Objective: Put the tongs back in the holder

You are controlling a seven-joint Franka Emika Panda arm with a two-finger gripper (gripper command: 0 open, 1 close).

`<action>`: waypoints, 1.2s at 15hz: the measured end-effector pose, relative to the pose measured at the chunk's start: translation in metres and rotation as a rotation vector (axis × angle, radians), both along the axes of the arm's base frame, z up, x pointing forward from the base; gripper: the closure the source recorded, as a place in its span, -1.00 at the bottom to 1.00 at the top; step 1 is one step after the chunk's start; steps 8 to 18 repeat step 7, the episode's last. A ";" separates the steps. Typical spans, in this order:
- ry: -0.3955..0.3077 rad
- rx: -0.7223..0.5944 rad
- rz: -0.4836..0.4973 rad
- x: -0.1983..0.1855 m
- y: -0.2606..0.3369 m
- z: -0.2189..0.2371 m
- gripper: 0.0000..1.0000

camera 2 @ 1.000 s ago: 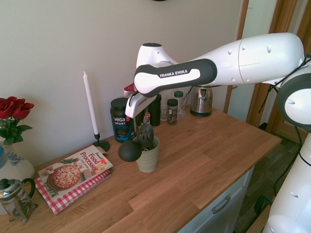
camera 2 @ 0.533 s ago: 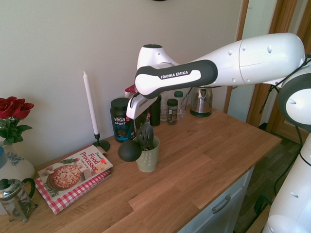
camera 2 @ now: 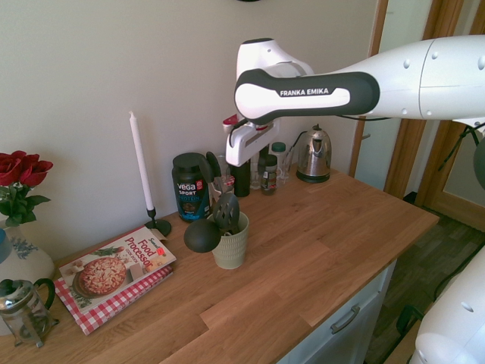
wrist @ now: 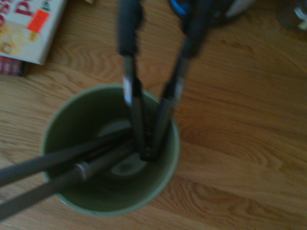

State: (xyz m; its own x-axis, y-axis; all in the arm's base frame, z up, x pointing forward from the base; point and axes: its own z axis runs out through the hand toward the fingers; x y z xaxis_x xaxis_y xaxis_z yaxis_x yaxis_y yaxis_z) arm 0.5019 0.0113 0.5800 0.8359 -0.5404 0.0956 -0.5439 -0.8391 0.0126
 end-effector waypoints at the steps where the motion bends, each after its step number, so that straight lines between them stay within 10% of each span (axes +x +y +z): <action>1: 0.022 0.003 -0.022 -0.005 -0.022 -0.013 -1.00; 7: 0.140 0.037 -0.010 -0.078 -0.061 -0.094 -1.00; 18: 0.140 0.037 -0.010 -0.078 -0.061 -0.094 -1.00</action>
